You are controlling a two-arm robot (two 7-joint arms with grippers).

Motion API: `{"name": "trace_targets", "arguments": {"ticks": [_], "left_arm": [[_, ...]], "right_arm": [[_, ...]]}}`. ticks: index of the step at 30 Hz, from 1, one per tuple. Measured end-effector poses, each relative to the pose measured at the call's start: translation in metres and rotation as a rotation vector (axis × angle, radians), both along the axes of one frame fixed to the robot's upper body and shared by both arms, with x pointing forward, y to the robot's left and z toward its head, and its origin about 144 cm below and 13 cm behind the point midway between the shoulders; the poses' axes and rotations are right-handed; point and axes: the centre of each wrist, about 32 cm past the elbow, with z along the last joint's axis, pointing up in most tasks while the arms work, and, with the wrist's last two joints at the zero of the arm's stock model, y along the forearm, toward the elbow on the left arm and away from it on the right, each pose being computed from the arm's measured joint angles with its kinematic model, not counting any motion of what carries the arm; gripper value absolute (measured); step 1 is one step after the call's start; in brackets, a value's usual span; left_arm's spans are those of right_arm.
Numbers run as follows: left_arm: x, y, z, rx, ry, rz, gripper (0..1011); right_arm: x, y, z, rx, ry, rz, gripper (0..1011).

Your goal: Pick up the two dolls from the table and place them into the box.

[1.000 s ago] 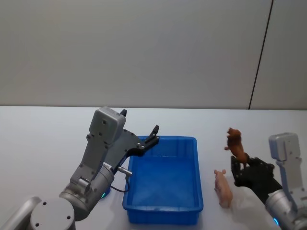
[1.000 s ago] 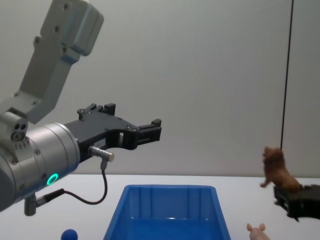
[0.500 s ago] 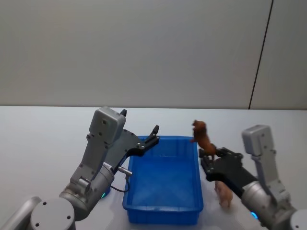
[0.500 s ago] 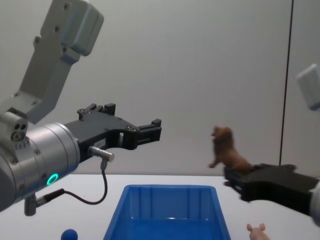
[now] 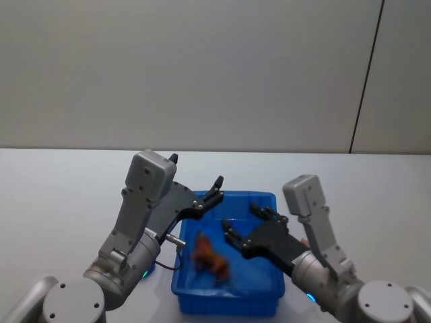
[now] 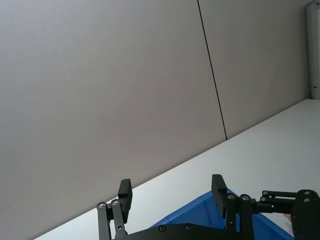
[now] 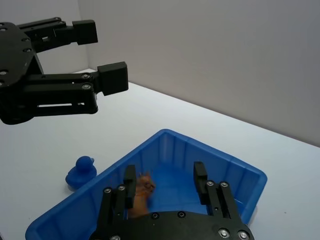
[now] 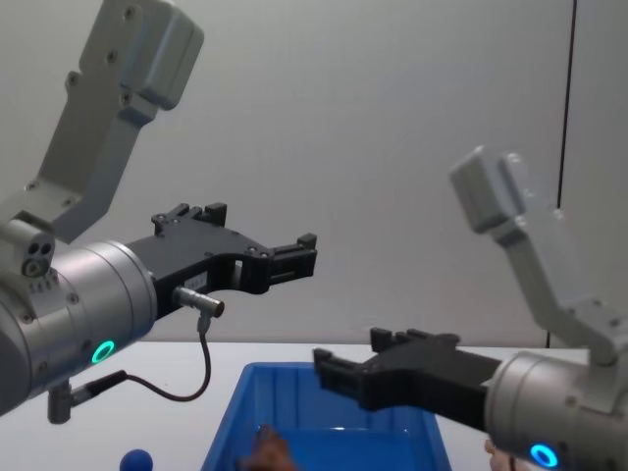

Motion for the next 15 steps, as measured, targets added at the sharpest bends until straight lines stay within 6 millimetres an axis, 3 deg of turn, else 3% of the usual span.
{"name": "trace_targets", "arguments": {"ticks": [12,15], "left_arm": [[0.0000,0.0000,0.0000,0.000,0.000,0.000,1001],[0.0000,0.0000,0.0000,0.000,0.000,0.000,1001]], "right_arm": [[0.0038,0.0092,-0.0069,-0.023,0.022,-0.049,991],[0.0011,0.0072,-0.0097,-0.031,0.028,-0.086,1001]]}}
